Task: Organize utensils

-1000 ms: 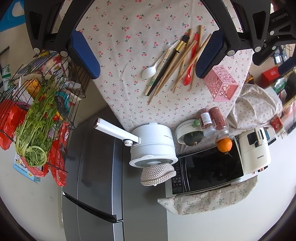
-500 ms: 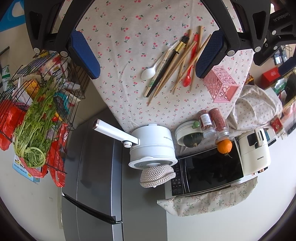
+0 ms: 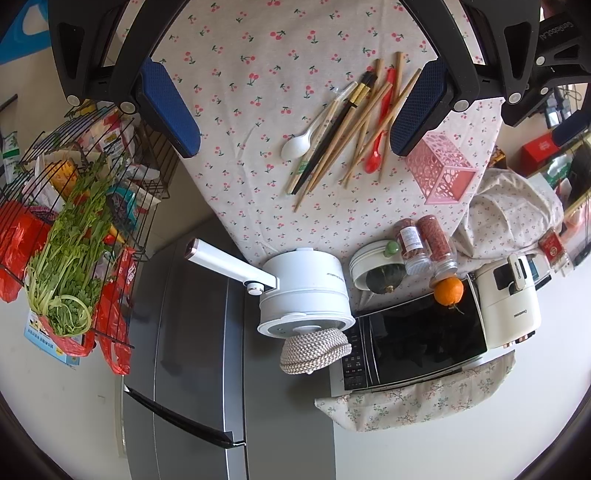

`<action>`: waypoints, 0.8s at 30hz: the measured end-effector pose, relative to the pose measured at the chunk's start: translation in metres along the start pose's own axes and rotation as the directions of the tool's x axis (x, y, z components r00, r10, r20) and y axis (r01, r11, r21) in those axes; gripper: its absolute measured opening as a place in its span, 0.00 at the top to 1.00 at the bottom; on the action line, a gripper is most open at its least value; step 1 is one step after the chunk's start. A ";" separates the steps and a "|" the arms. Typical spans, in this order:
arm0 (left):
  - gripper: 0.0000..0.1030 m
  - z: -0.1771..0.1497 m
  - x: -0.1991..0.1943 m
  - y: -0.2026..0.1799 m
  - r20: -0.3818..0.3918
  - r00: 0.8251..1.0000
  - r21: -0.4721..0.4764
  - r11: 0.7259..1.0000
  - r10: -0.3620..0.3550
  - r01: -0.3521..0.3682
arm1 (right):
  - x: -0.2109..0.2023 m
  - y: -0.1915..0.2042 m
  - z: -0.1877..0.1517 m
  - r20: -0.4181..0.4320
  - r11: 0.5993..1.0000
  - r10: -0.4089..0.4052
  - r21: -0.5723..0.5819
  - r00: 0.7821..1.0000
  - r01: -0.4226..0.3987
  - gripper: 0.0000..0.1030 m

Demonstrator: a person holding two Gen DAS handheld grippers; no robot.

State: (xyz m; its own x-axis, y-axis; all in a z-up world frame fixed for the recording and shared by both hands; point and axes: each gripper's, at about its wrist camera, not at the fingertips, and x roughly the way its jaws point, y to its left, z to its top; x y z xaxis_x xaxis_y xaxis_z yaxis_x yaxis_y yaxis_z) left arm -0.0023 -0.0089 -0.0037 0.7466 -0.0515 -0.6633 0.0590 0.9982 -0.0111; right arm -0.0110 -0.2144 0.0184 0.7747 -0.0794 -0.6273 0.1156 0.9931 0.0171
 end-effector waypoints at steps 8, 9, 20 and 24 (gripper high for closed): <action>0.01 -0.002 0.002 0.002 0.000 1.000 0.005 1.000 0.011 -0.011 | 0.004 -0.002 0.002 -0.002 1.000 -0.016 0.005 1.000 0.016 0.00; 0.01 -0.002 0.003 0.002 -0.003 1.000 0.004 1.000 0.013 -0.013 | 0.004 -0.002 0.002 -0.003 1.000 -0.018 0.007 1.000 0.018 0.00; 0.01 -0.002 0.013 0.002 -0.005 0.999 0.010 0.999 0.042 -0.042 | 0.010 -0.010 0.005 -0.023 0.999 -0.017 0.030 1.000 0.018 0.00; 0.01 -0.001 0.021 0.001 -0.019 0.999 0.011 0.999 0.043 -0.042 | 0.013 -0.015 0.006 -0.027 0.999 -0.018 0.050 0.999 0.019 0.00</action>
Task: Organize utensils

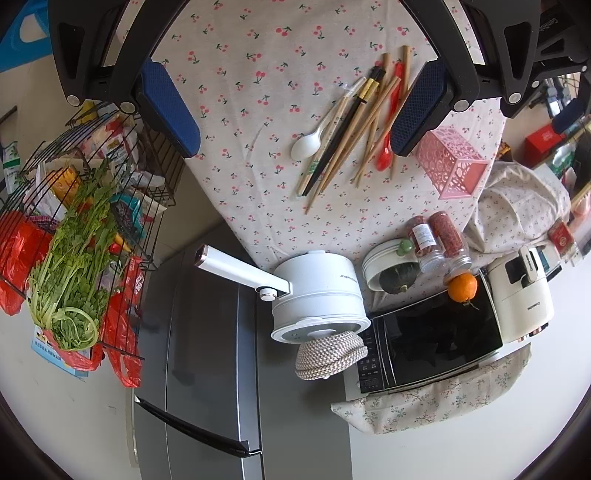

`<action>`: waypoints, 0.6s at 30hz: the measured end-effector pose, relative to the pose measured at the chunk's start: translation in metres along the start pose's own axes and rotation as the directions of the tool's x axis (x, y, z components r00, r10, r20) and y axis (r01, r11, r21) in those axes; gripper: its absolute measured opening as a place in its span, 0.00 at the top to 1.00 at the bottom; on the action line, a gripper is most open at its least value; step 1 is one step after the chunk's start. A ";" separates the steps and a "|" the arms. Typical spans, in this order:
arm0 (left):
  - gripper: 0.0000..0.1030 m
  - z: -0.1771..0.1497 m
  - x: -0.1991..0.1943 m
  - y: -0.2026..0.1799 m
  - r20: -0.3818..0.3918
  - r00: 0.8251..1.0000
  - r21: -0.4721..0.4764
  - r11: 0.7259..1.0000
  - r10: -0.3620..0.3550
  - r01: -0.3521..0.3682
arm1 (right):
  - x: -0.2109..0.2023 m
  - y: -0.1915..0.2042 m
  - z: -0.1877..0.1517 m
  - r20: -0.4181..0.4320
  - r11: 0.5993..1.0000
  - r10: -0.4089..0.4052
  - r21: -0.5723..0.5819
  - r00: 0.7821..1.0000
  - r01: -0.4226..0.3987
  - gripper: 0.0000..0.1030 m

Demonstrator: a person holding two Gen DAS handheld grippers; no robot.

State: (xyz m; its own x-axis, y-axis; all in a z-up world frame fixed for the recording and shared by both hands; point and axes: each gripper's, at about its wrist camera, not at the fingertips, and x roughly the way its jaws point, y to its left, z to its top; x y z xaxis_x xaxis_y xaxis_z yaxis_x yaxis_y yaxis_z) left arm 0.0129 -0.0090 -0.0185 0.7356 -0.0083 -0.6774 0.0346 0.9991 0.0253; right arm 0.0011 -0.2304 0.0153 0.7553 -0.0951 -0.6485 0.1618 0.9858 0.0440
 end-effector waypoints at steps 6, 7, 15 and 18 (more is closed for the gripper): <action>0.01 0.007 0.012 0.000 -0.021 1.000 -0.022 1.000 -0.017 0.016 | 0.010 -0.005 0.004 -0.032 1.000 0.002 0.020 0.999 -0.001 0.00; 0.01 0.009 0.013 0.000 -0.023 0.999 -0.031 0.999 -0.026 0.025 | 0.013 -0.006 0.006 -0.039 1.000 0.006 0.023 0.999 -0.005 0.00; 0.01 0.023 0.047 -0.009 -0.120 0.991 -0.049 0.997 -0.066 0.060 | 0.048 -0.012 0.023 -0.118 0.999 0.036 0.044 0.992 -0.031 0.00; 0.01 0.029 0.053 -0.016 -0.143 0.987 -0.021 0.998 -0.067 0.065 | 0.066 -0.015 0.028 -0.167 0.997 0.069 0.055 0.983 -0.061 0.00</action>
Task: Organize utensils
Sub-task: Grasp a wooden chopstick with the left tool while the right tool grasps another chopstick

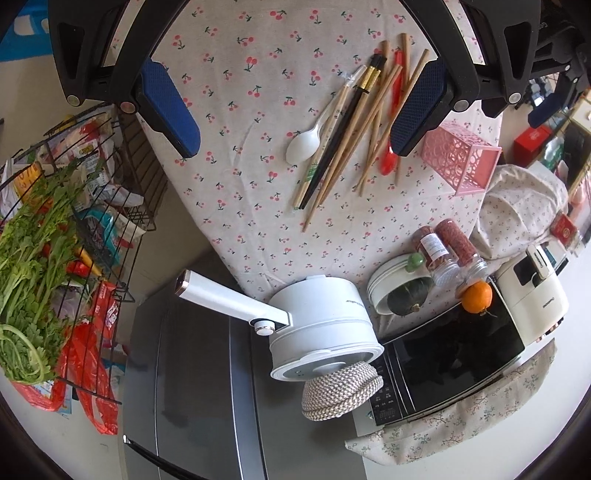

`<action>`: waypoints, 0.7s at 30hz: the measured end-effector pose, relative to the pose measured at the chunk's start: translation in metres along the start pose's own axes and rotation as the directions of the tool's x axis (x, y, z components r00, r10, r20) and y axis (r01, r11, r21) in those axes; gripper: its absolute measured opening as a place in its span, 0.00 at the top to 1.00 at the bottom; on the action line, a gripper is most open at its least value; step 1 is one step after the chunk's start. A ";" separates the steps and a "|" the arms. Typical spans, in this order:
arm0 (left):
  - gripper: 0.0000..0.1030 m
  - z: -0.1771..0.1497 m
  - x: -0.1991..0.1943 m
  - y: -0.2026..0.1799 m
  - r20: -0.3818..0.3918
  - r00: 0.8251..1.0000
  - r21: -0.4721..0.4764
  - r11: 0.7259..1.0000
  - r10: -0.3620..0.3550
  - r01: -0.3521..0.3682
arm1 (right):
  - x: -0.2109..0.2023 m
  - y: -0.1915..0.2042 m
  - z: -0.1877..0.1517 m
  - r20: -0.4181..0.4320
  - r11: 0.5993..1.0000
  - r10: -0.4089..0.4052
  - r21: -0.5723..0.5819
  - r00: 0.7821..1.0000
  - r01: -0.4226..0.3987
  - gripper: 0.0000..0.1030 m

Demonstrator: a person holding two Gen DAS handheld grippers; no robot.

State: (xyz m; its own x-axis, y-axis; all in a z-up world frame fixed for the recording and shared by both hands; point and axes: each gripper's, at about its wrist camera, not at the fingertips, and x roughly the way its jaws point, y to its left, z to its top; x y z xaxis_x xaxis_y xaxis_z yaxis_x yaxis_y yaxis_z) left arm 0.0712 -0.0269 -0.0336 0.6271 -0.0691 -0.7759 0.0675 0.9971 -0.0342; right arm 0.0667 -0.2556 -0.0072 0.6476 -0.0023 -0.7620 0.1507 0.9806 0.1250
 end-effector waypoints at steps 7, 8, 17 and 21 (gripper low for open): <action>0.01 0.020 0.022 -0.016 -0.103 0.994 0.090 0.995 -0.035 0.045 | 0.050 -0.015 0.010 -0.140 0.999 0.026 0.044 0.990 -0.021 0.00; 0.01 0.023 0.025 -0.018 -0.120 0.992 0.099 0.994 -0.041 0.053 | 0.058 -0.018 0.010 -0.166 0.999 0.030 0.047 0.986 -0.022 0.00; 0.24 0.056 0.064 -0.042 -0.235 0.969 0.150 0.982 -0.074 0.112 | 0.103 -0.042 0.013 -0.308 0.990 0.105 0.125 0.945 -0.069 0.02; 0.53 0.062 0.105 -0.055 -0.355 0.928 0.134 0.977 -0.110 0.167 | 0.108 -0.044 0.012 -0.331 0.984 0.140 0.153 0.933 -0.093 0.16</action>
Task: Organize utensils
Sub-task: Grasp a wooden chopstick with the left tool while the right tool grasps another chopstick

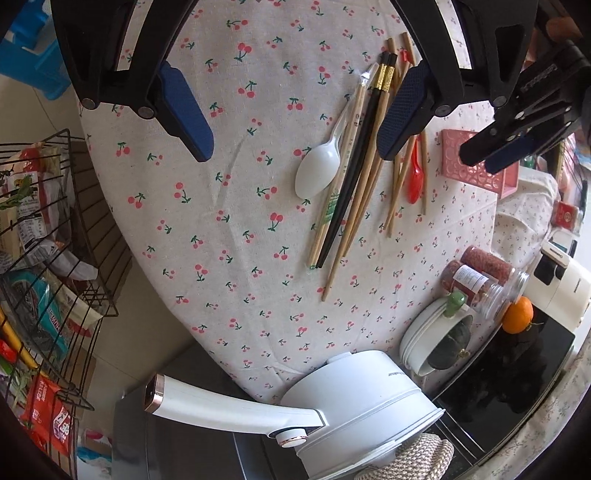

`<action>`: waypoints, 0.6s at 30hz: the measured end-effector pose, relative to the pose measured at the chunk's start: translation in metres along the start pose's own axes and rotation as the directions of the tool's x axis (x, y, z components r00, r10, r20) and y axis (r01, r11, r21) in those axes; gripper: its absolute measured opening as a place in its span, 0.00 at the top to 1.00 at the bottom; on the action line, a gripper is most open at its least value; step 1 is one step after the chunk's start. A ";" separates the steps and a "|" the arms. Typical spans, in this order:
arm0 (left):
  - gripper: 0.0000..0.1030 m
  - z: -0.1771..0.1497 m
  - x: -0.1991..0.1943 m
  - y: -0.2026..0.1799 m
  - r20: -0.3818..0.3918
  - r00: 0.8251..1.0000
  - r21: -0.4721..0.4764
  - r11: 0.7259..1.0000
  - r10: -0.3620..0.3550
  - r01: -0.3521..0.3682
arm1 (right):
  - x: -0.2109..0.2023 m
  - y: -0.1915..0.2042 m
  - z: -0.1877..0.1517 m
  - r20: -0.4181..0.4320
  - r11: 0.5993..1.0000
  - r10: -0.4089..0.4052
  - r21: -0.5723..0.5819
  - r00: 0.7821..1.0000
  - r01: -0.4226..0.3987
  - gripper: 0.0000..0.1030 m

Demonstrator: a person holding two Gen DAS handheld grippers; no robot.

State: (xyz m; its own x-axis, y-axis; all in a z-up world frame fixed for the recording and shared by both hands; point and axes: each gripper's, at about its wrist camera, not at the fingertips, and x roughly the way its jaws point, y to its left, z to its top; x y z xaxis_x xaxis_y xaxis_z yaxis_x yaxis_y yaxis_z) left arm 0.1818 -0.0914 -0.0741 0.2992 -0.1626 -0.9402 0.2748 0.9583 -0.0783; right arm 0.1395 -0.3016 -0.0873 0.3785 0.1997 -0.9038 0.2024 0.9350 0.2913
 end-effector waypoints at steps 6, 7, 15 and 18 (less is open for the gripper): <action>0.81 0.012 0.050 -0.013 -0.112 0.994 0.033 0.999 0.010 -0.006 | 0.002 0.002 0.000 -0.023 1.000 0.013 -0.020 1.000 -0.013 0.22; 0.82 0.013 0.056 -0.014 -0.127 0.992 0.038 0.999 0.011 -0.006 | 0.002 0.001 0.000 -0.024 1.000 0.015 -0.021 1.000 -0.015 0.23; 0.83 0.012 0.083 -0.015 -0.179 0.981 0.052 0.996 0.078 -0.069 | 0.006 -0.002 0.000 -0.038 0.999 0.029 -0.012 0.999 -0.030 0.23; 0.91 0.011 0.087 -0.015 -0.182 0.982 0.035 0.998 0.057 -0.052 | 0.007 0.000 0.000 -0.042 0.999 0.038 -0.012 0.998 -0.039 0.23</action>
State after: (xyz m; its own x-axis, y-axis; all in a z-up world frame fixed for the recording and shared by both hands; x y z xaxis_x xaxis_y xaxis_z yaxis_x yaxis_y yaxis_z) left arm 0.2141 -0.1224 -0.1515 0.1428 -0.0619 -0.9878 0.2909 0.9566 -0.0179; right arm 0.1418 -0.3005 -0.0939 0.3477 0.2475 -0.9044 0.1764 0.9300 0.3224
